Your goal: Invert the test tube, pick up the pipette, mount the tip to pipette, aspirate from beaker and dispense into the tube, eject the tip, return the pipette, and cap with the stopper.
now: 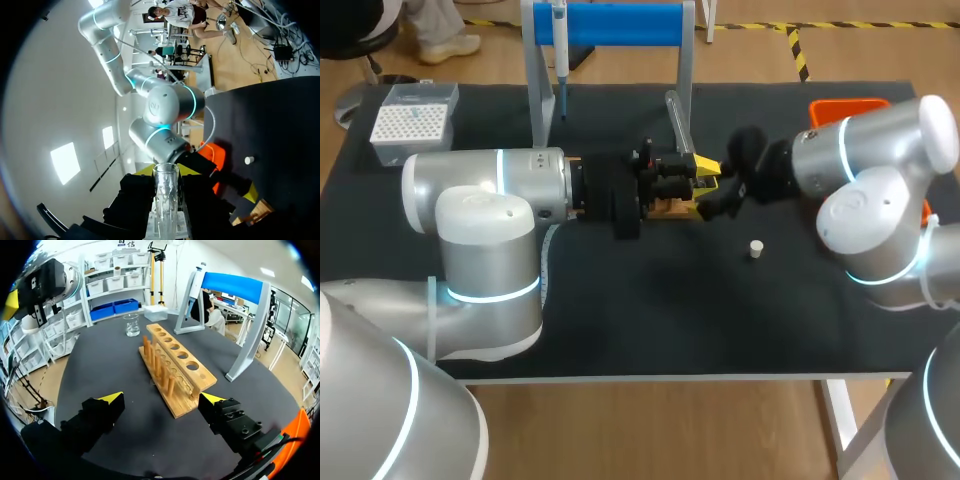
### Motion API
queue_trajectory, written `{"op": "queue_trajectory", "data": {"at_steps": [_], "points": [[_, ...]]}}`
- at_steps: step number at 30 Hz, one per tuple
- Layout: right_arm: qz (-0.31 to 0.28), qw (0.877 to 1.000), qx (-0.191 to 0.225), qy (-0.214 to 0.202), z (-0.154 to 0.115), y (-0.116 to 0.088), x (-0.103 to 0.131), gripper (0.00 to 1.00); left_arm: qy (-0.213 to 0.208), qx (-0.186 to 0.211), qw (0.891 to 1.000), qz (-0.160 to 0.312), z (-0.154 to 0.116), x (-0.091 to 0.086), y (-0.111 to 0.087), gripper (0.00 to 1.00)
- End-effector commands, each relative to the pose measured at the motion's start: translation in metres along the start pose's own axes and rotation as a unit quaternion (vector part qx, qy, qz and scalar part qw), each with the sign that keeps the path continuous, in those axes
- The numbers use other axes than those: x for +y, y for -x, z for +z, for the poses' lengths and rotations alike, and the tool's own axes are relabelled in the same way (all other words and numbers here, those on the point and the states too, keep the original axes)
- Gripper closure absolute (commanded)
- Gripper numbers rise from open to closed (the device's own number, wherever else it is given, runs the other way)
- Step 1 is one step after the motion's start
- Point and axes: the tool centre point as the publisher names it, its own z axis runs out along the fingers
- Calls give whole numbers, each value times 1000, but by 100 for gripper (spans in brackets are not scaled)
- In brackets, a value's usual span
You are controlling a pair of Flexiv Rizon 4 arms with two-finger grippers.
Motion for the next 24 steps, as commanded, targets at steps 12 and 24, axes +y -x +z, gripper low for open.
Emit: {"op": "queue_trajectory", "data": {"at_steps": [12, 24], "points": [[2, 1000, -9, 4, -6, -1, -4, 0, 0, -2, 1000, 1, 1, 0, -1, 100], [2, 1000, -9, 4, -6, -1, -4, 0, 0, -2, 1000, 1, 1, 0, -1, 100]]}}
